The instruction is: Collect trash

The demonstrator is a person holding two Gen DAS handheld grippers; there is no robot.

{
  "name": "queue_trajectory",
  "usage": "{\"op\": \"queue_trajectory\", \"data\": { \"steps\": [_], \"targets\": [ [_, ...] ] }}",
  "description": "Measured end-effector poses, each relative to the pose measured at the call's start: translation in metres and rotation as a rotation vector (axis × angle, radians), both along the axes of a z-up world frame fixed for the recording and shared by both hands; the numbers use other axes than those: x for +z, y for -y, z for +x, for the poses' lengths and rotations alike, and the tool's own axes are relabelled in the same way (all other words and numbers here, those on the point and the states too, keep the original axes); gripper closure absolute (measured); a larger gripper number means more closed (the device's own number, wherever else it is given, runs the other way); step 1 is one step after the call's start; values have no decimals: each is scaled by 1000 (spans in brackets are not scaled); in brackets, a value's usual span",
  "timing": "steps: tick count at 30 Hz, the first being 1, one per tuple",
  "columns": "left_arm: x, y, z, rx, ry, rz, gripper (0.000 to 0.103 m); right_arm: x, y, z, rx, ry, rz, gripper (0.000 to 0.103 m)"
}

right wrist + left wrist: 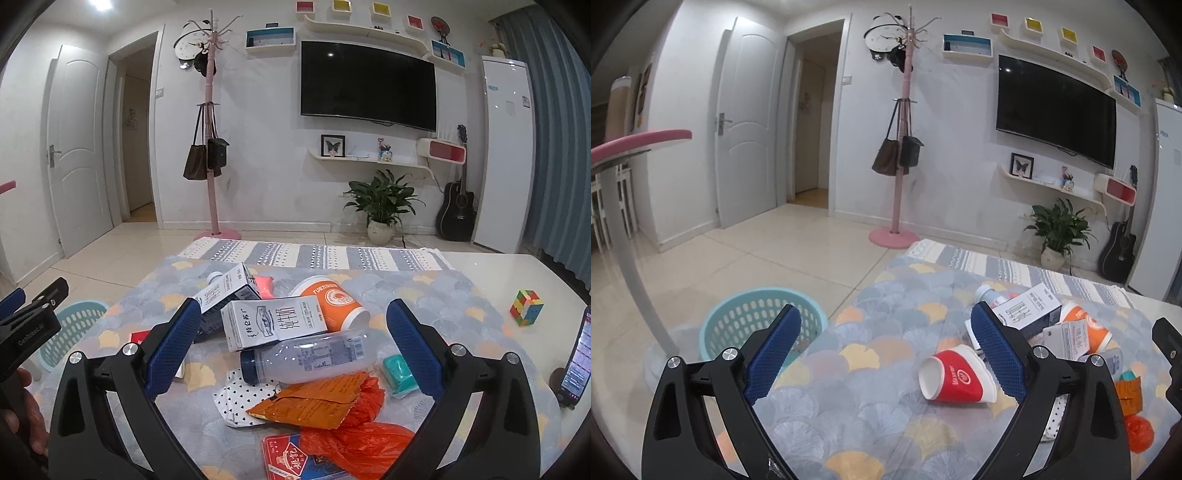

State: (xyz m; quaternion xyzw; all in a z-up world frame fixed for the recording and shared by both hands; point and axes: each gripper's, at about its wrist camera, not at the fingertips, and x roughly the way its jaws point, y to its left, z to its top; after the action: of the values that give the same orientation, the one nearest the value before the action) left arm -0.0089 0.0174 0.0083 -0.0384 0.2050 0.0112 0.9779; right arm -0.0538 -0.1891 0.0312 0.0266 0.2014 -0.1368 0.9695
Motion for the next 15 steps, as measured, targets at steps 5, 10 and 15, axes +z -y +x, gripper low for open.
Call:
{"op": "queue_trajectory", "data": {
  "steps": [5, 10, 15],
  "targets": [
    [-2, -5, 4, -2, -15, -7, 12, 1, 0, -1, -4, 3, -16, 8],
    [-3, -6, 3, 8, -20, -12, 12, 1, 1, -2, -1, 5, -16, 8],
    [-5, -4, 4, 6, -29, -7, 12, 1, 0, -2, 0, 5, -18, 8]
  ]
}}
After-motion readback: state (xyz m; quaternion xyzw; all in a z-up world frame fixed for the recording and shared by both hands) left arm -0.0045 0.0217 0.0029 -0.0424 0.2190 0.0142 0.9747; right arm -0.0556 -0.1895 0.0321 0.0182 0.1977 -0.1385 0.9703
